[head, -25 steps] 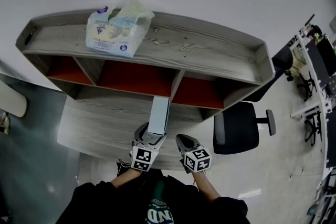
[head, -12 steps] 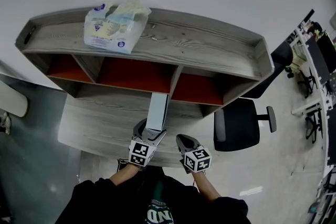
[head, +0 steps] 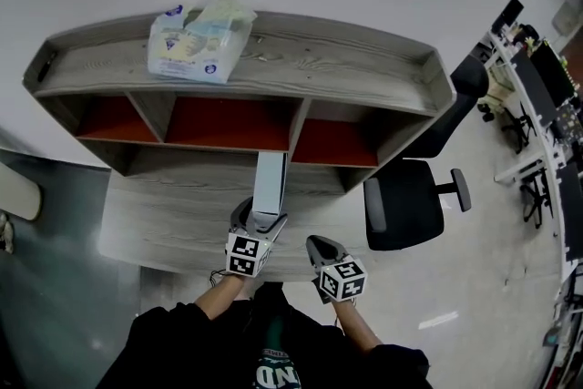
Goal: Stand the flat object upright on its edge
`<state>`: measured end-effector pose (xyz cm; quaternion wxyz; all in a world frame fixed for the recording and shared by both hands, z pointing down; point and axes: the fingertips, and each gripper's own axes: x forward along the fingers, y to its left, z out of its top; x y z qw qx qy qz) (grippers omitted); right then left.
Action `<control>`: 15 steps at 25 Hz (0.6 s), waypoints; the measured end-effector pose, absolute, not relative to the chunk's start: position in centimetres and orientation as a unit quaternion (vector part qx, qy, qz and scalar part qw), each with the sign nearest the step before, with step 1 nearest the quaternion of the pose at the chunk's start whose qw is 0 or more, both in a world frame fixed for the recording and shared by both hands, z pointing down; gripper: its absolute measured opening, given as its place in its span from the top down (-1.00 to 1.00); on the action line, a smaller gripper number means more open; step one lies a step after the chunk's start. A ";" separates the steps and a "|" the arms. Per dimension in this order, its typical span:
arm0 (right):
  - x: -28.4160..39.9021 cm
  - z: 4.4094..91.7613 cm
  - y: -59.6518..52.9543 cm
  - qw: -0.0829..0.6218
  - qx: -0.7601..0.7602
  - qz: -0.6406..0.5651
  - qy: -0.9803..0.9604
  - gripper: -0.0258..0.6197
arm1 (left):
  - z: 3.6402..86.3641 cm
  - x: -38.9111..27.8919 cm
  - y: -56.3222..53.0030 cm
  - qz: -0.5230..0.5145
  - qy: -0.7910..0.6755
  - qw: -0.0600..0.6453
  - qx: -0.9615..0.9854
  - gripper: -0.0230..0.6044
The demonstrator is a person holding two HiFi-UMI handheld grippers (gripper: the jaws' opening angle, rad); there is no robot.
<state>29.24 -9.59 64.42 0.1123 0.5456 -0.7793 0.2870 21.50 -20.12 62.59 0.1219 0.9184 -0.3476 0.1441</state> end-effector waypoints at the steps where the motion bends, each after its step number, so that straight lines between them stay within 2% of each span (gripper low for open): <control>1: 29.1 64.3 -9.2 0.112 0.552 0.285 -0.775 0.80 | 62.6 21.3 -20.1 0.146 -0.341 0.125 0.920 -0.29; 7: 27.2 62.8 -6.7 0.096 0.583 0.273 -0.759 0.80 | 61.8 19.6 -18.5 0.154 -0.299 0.119 0.934 -0.29; 15: 22.0 61.5 -3.3 0.098 0.612 0.250 -0.744 0.80 | 59.6 13.2 -13.6 0.155 -0.286 0.080 0.942 -0.27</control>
